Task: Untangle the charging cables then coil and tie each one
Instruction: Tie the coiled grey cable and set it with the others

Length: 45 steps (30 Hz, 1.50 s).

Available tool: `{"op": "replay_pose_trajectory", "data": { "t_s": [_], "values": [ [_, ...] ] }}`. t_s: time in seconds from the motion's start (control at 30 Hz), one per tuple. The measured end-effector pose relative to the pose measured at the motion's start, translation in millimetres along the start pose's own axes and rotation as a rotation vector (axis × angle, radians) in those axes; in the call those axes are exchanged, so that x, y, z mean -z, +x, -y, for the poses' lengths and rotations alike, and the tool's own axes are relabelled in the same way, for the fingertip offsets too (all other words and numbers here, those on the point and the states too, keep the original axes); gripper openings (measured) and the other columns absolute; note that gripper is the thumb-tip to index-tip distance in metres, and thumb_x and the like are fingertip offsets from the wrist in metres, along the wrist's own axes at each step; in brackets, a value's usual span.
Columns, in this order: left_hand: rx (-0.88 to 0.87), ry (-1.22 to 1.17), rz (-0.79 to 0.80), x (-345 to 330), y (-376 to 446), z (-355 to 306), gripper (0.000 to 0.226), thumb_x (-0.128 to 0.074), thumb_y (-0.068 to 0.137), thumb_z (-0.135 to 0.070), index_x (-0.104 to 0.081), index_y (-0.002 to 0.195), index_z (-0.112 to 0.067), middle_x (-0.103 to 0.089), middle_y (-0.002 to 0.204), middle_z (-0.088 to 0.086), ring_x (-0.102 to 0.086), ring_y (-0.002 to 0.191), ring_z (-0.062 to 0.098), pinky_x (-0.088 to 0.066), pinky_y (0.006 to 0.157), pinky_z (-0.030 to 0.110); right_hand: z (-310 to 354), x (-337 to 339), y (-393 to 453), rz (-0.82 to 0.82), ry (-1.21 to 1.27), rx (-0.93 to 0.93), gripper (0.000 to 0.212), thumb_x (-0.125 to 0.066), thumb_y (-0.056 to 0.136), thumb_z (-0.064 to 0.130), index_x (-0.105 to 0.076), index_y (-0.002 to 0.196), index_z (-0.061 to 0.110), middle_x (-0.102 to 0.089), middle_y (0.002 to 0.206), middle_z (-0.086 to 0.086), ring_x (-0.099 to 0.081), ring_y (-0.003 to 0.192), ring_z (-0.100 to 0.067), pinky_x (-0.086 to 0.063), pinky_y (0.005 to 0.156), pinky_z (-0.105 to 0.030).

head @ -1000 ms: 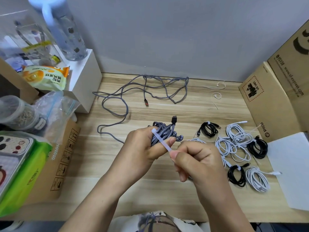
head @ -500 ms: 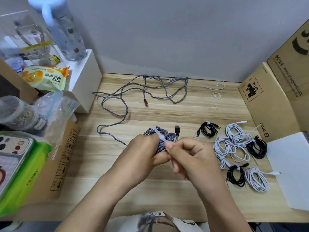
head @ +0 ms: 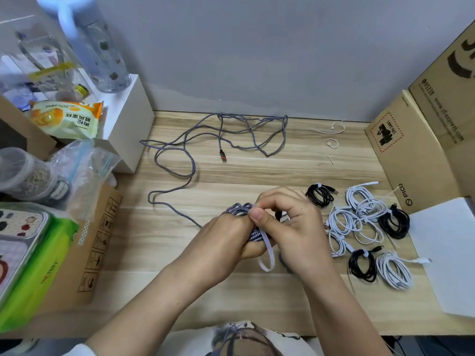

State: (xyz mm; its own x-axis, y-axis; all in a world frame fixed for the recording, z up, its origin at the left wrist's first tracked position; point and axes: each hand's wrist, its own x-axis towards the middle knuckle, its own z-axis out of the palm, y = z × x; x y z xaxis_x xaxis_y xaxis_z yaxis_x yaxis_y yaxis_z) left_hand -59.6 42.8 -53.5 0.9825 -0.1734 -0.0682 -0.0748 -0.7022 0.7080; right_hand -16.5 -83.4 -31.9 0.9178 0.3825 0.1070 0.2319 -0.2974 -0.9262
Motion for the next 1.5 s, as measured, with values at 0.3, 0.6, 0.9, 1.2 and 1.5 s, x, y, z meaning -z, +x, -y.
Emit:
{"op": "replay_pose_trajectory", "data": {
  "t_s": [0.3,0.6,0.9,1.2,1.5],
  "values": [
    [0.335,-1.034,0.093,1,9,18,0.040,-0.052,0.082,-0.044,-0.056,0.049,-0.022,-0.034,0.045,-0.007,-0.033,0.048,0.011,-0.038,0.054,0.023,37,14,-22,0.002,0.624,0.025,0.013,-0.064,0.075,0.006,-0.058,0.064,0.005,-0.060,0.062,-0.002,-0.062,0.053,-0.003,-0.048,0.053,-0.012],
    [0.338,-1.246,0.281,-2,5,22,0.034,-0.056,0.074,-0.047,-0.060,0.057,-0.019,-0.033,0.050,-0.004,-0.039,0.057,0.015,-0.051,0.061,0.031,31,14,-23,0.041,0.908,-0.115,0.011,-0.058,0.075,0.022,-0.060,0.066,0.015,-0.051,0.055,-0.004,-0.048,0.043,-0.012,-0.046,0.046,-0.016],
    [0.437,-1.252,0.308,-6,4,7,0.020,-0.052,0.076,-0.029,-0.053,0.074,-0.009,-0.029,0.049,-0.004,-0.036,0.051,0.011,-0.053,0.060,0.034,26,11,-21,0.103,0.779,-0.051,0.021,-0.062,0.077,0.043,-0.062,0.073,0.021,-0.053,0.061,-0.002,-0.046,0.049,-0.004,-0.047,0.050,-0.012],
    [0.438,-1.506,0.420,-5,1,13,0.018,-0.055,0.069,-0.034,-0.060,0.074,-0.017,-0.041,0.055,-0.003,-0.044,0.059,0.013,-0.053,0.072,0.038,5,3,-16,0.095,0.648,-0.095,0.028,-0.063,0.076,0.056,-0.058,0.071,0.029,-0.053,0.064,0.007,-0.045,0.056,-0.010,-0.046,0.049,-0.019],
    [0.408,-1.440,0.282,-21,3,8,0.049,-0.084,0.051,-0.052,-0.049,0.063,-0.020,-0.038,0.054,-0.002,-0.049,0.056,0.013,-0.055,0.063,0.038,8,1,-21,0.131,0.458,0.005,0.030,-0.062,0.078,0.059,-0.063,0.068,0.031,-0.052,0.066,0.003,-0.052,0.054,-0.023,-0.042,0.047,-0.034]
  ]
}}
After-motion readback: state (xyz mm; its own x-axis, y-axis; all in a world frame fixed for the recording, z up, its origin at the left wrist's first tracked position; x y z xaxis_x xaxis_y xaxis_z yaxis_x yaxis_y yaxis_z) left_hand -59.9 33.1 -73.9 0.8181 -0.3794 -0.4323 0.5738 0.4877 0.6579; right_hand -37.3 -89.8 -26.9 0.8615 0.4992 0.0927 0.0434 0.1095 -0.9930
